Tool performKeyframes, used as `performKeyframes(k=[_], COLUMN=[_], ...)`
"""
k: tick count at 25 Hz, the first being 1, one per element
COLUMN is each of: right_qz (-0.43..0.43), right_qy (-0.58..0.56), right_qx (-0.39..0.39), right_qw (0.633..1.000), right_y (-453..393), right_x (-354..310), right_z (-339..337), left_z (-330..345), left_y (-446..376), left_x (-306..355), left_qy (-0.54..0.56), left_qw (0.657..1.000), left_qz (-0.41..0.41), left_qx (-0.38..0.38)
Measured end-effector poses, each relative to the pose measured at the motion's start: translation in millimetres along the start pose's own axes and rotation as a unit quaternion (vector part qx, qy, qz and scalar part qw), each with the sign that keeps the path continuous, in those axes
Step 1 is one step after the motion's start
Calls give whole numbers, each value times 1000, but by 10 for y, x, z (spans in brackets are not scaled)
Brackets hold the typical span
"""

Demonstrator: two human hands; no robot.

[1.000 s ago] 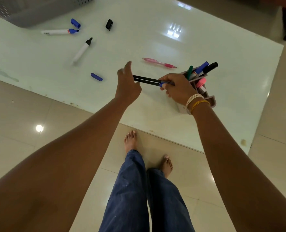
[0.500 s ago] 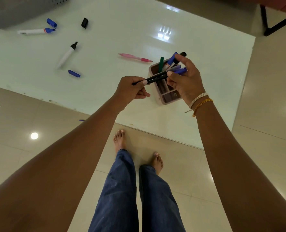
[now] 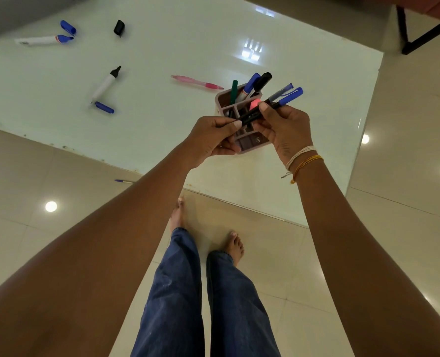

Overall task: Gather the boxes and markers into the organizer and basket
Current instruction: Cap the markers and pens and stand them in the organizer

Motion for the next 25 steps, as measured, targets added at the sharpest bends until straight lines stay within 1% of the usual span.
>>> performKeyframes(k=[2,4,6,7,11,15,19,22,25], right_qz=[-40,-87,-131,-152,-223,-251,-283,-310,-311], right_qy=[-4,5,42,74,210,255,305,314,345], right_qx=[47,107,162,178,182,168,134,117,91], right_qw=[998,990,977,969,934,919,900,890,881], right_y=[-3,-11,-6,8,124,187,232,216,188], right_x=[-58,-93,-85,-70,56,246,354,409,442], right_z=[-12,9,73,117,307,460,515,534,534], left_z=[38,57,33,18,-2,0,-23,-69,-93], left_y=[-17,-48,-96,-120,-172,-208,-240,-281,-289], left_x=[36,32,-17,-47,-121,-124,-125,-115,-107], left_qy=[-15,-33,-61,-72,-91,-104,-107,-112,-120], left_qw=[999,993,982,977,974,973,972,970,971], left_qz=[5,10,5,-2,-18,-18,-17,-19,-17], left_qx=[38,110,180,198,205,207,207,214,207])
Point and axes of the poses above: each hand's wrist, its own y-axis away from the middle knuckle, its own z-axis out of the palm, x = y × z, the point moved 1 cm from there along -y, towards the middle knuckle, and after that the axes turned 15 degrees about x, right-handed, at the moved point
